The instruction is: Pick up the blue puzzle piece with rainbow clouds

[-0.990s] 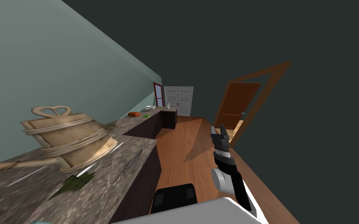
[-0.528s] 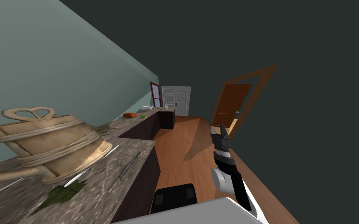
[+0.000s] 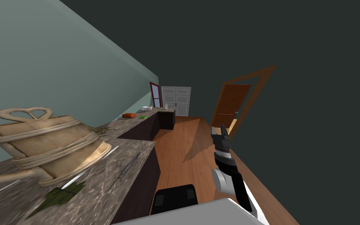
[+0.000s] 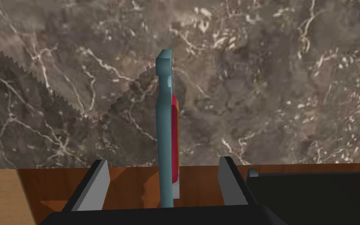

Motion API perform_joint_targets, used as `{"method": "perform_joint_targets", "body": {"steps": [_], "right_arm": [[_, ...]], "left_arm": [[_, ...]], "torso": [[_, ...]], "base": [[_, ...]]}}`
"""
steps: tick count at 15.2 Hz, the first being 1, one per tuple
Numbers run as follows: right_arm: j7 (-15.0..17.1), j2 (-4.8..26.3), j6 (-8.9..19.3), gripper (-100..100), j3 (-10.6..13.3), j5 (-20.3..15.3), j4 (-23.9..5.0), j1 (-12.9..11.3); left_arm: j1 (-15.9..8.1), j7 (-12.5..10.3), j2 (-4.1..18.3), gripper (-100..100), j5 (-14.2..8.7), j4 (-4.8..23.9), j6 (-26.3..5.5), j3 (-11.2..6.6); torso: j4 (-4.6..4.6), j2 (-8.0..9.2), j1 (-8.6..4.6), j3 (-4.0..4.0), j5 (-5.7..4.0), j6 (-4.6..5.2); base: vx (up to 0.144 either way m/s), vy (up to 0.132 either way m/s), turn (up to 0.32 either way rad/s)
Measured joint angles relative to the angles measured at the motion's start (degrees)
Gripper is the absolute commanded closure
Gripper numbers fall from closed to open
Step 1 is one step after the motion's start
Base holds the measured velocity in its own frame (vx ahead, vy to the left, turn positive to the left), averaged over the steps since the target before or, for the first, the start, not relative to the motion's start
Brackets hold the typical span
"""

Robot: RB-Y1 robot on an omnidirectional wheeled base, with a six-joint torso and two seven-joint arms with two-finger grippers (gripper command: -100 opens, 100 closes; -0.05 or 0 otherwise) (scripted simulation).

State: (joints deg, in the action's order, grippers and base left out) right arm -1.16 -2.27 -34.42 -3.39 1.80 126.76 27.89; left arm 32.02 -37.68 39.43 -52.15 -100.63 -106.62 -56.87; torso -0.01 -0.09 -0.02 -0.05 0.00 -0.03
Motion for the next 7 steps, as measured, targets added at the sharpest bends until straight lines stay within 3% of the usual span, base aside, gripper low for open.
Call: {"method": "perform_joint_targets", "body": {"steps": [4,7], "right_arm": [[0.0,0.0,0.0,0,0.0,0.0,0.0,0.0],[0.0,0.0,0.0,0,0.0,0.0,0.0,0.0]], "left_arm": [[0.02,-0.05,-0.03,100,-0.01,0.03,-0.06,0.0],[0.66,-0.79,0.35,100,-1.18,-1.87,-1.87,-1.33]], "torso": [[0.0,-0.02,0.08,-0.01,0.03,0.03],[0.0,-0.06,0.1,-0.03,-0.02,0.03]], "base": [[0.002,0.002,0.002],[0.013,0.015,0.009]]}}
